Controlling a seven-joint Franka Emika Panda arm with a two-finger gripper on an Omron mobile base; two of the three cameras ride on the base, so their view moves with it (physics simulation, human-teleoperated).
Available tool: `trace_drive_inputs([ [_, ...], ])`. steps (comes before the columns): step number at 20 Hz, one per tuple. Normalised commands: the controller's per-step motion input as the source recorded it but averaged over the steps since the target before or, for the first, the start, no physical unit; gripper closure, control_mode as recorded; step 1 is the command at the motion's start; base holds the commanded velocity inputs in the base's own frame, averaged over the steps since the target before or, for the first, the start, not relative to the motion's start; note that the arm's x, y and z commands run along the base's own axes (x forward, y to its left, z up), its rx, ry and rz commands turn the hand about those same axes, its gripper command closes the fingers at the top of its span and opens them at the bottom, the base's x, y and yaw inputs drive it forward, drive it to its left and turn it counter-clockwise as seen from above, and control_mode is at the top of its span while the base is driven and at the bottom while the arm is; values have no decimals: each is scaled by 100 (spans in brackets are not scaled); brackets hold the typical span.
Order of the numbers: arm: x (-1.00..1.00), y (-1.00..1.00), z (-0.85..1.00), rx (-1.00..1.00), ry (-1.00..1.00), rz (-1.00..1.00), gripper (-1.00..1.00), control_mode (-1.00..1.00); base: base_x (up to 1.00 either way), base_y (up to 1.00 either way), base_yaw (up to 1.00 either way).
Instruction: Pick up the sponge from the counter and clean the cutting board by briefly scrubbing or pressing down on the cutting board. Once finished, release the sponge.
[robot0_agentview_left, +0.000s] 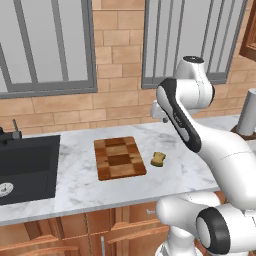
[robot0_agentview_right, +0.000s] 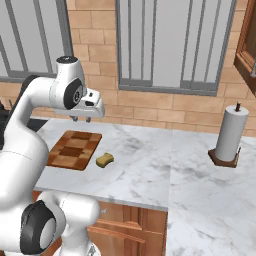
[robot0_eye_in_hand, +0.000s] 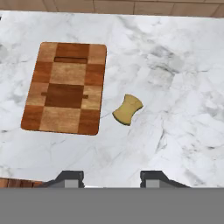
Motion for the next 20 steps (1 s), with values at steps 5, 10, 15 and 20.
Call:
trace_drive_inputs([
  [5,-9,0,-3,0,0,0,-100,-100,0,0,0],
  [10,-1,0,-23,0,0,-3,-100,-100,0,0,0],
  [15,0,-1,-45,1,3,-18,-100,-100,0,0,0],
  [20,3,0,-37,1,2,-20,-100,-100,0,0,0],
])
